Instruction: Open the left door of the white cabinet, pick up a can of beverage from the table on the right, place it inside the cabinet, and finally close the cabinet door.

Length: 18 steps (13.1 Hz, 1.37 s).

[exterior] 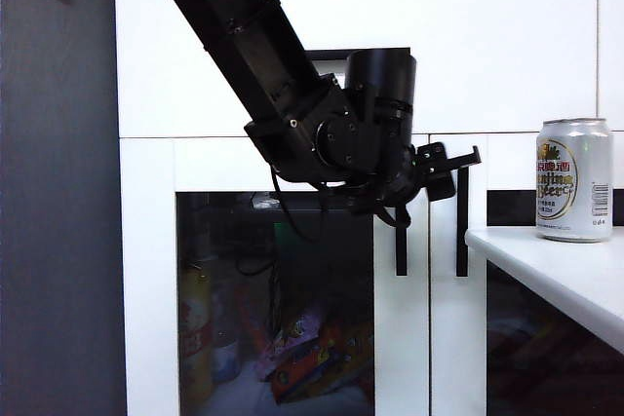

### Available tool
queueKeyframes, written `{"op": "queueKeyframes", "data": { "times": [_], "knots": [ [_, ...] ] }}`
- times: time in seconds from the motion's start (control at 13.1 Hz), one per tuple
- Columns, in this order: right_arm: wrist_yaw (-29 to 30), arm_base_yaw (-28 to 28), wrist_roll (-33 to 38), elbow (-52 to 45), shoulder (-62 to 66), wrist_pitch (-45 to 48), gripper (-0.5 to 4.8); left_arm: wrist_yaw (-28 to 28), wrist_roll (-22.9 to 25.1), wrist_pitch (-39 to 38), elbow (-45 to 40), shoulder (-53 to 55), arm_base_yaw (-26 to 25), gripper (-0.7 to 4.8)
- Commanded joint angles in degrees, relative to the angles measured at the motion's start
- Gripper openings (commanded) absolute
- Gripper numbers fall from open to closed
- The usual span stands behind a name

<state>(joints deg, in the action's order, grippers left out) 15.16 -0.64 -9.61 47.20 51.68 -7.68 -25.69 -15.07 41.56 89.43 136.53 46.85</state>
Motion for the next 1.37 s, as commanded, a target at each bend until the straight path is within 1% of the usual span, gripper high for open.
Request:
{"op": "queueKeyframes", "data": {
  "times": [0.08, 0.15, 0.46, 0.61, 0.69, 0.99, 1.07, 1.14, 1.22, 1.37],
  "knots": [
    [0.0, 0.0, -0.3, 0.2, -0.2, 0.4, 4.79, -0.5, 0.7, 0.8, 0.2, -0.2, 0.0, 2.38],
    [0.0, 0.0, -0.7, 0.2, -0.2, 0.2, 4.79, -0.5, 1.6, 0.9, 0.2, 0.1, -0.7, 2.38],
    [0.0, 0.0, -0.7, 0.2, -0.2, 0.2, 4.79, 0.0, 1.7, -0.7, 0.6, 0.4, -2.3, 2.41],
    [0.0, 0.0, -0.7, 0.2, -0.1, 0.2, 4.79, 0.6, 6.8, -3.9, 2.9, 0.4, -2.2, 2.42],
    [0.0, 0.0, -0.7, 0.2, -0.1, 0.2, 4.79, 1.4, 8.1, -4.3, 3.8, 0.4, -1.9, 2.42],
    [0.0, 0.0, -0.7, 0.2, -0.2, 0.2, 4.79, 1.1, 8.3, -4.3, 4.9, 0.4, -1.8, 2.41],
    [0.0, 0.0, -0.7, 0.2, -0.2, 0.1, 4.79, 1.0, 9.2, -4.6, 4.9, 0.4, -1.9, 2.41],
    [0.0, 0.0, -0.7, 0.2, -0.2, 0.1, 4.79, -2.6, 10.2, -4.6, 4.9, 0.4, -1.9, 2.37],
    [0.0, 0.0, -0.7, 0.2, -0.2, 0.1, 4.79, -5.4, 10.1, -4.6, 4.8, 0.4, -1.9, 2.37],
    [0.0, 0.0, -0.7, 0.2, -0.2, 0.1, 4.79, -6.2, 10.1, -4.6, 4.8, 0.4, -1.9, 2.38]
  ]
}}
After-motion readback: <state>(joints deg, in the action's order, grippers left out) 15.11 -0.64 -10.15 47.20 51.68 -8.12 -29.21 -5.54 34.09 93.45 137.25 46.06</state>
